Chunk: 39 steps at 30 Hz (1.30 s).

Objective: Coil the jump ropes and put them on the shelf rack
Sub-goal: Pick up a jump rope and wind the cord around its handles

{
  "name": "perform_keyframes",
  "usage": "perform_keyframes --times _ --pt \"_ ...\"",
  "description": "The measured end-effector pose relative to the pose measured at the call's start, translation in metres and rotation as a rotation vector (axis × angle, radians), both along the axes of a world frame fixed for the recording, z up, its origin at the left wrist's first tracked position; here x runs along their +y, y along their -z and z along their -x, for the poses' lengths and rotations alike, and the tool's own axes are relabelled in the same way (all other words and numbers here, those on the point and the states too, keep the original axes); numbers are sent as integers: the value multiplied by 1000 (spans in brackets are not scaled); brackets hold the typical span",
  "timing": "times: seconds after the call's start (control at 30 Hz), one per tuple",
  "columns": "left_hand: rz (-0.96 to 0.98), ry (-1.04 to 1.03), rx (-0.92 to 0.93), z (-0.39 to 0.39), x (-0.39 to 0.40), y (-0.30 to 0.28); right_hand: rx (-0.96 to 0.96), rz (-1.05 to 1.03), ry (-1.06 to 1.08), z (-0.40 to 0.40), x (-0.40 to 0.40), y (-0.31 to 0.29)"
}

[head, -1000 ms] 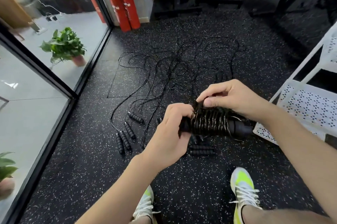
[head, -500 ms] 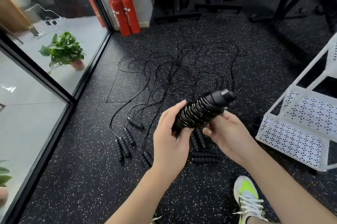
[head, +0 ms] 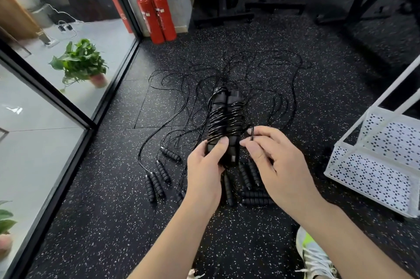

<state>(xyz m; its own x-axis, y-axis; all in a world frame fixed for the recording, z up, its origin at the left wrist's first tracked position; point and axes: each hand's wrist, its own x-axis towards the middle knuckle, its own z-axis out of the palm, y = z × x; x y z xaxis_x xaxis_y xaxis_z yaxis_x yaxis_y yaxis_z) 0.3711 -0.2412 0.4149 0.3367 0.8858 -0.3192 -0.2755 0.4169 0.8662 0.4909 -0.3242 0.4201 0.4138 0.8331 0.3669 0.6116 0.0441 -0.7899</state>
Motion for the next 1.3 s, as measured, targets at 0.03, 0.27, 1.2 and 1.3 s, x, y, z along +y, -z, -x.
perform_keyframes --times 0.03,0.27,1.2,1.3 --pt "5 3 -15 0 0 -1 -36 -8 -15 -2 0 0" --pt "-76 13 57 1 0 1 59 -101 55 -3 2 -10" --pt "-463 136 385 -2 2 0 -215 -197 -92 -29 21 4" --pt "-500 155 411 -1 2 -5 -256 -204 -73 -30 23 10"
